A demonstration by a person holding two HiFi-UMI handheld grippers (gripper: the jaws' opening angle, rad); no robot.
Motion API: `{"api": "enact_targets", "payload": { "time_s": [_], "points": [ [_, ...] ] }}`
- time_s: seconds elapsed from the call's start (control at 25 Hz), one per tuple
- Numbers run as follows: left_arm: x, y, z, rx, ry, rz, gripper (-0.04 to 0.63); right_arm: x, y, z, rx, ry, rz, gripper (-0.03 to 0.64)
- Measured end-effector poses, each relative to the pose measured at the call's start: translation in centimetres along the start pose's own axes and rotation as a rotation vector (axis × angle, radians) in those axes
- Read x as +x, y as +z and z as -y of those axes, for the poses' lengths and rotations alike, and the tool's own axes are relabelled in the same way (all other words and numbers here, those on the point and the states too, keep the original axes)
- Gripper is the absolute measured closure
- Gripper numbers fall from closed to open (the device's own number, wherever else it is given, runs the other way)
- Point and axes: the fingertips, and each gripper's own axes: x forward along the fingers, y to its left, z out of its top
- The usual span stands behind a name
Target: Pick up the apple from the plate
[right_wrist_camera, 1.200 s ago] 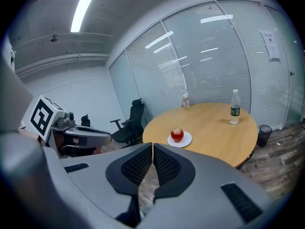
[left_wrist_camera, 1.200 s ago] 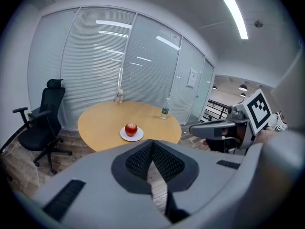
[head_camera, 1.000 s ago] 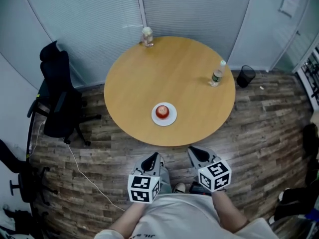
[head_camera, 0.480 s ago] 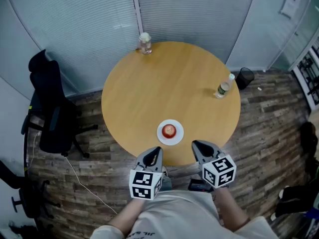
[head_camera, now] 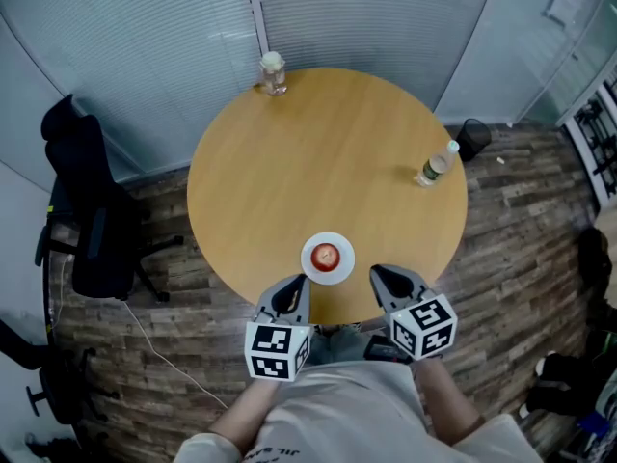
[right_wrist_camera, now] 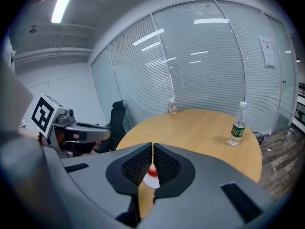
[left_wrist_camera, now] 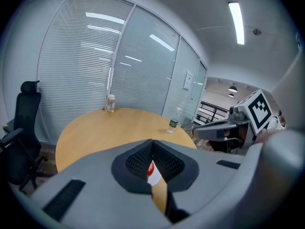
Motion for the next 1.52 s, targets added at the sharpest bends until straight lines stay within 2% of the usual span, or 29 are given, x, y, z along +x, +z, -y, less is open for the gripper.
{"api": "enact_targets", "payload": {
  "time_s": [0.56, 1.12, 1.52],
  "points": [
    [2.1, -0.9, -0.7, -0.066, 0.064, -0.037, 0.592, 2.9, 0.1, 2.5, 0.013, 0.067, -0.058, 0.584],
    [3.9, -3.7, -0.6, -0.045, 0.053, -0.113, 0.592, 4.2, -2.0, 3.0, 0.026, 0.089, -0.119, 0.584],
    [5.1, -4.7, -1.0, -0.049, 0.025, -0.140, 0.592, 5.2, -2.3, 4.4, 0.050, 0.071, -0.130, 0.584]
  ]
}}
